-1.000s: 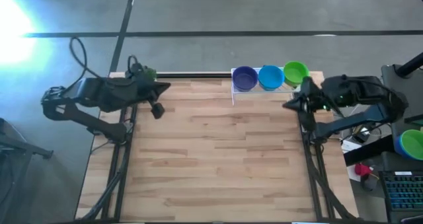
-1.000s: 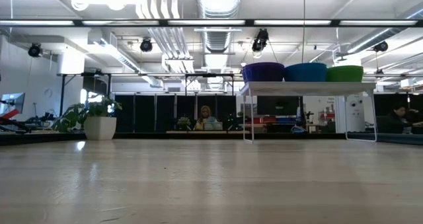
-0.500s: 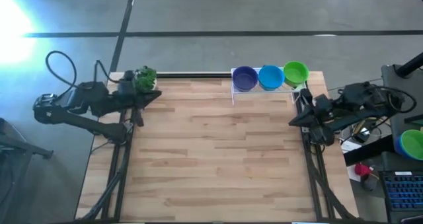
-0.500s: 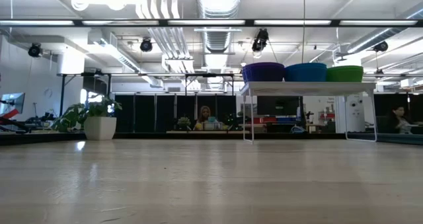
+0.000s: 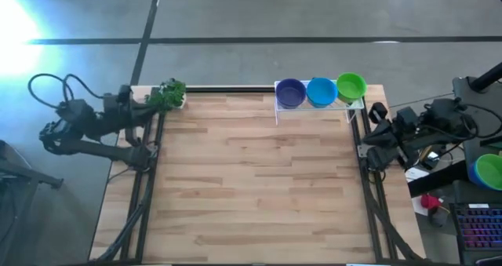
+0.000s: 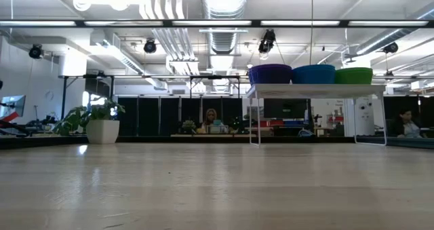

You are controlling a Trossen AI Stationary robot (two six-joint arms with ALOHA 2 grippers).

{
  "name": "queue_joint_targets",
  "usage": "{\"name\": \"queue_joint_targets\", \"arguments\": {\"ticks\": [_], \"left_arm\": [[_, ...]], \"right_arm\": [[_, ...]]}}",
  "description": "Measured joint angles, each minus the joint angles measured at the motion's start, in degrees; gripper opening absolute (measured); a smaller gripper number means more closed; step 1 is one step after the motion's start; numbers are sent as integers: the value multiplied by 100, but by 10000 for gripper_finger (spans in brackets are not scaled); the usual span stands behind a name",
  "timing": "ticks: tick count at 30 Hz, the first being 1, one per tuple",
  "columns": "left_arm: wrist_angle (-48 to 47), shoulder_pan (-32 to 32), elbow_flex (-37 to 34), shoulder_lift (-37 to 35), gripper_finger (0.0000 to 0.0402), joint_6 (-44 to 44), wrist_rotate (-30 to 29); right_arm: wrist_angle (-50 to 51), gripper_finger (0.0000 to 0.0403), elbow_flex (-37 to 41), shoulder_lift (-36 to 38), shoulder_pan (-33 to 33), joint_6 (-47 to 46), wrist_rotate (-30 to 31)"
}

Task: Pick & Place Mini bowls
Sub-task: Return to Home Position

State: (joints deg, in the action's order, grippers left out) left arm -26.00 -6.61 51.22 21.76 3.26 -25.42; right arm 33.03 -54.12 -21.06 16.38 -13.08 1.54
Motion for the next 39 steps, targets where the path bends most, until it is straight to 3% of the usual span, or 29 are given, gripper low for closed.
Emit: {"name": "queue_joint_targets", "arguments": {"ticks": [22,31,39], "left_arm": [[157,0,-920,-2126,0,-162,6],[165,0,-1176,-2140,0,-279,-10],[895,0,-2080,-2155,0,-383,-14]], "right_arm": [[-243,8,959,2096,-2,2,319],[-262,8,1003,2058,-7,26,318],[-992,8,1781,2095,-6,232,330]]}}
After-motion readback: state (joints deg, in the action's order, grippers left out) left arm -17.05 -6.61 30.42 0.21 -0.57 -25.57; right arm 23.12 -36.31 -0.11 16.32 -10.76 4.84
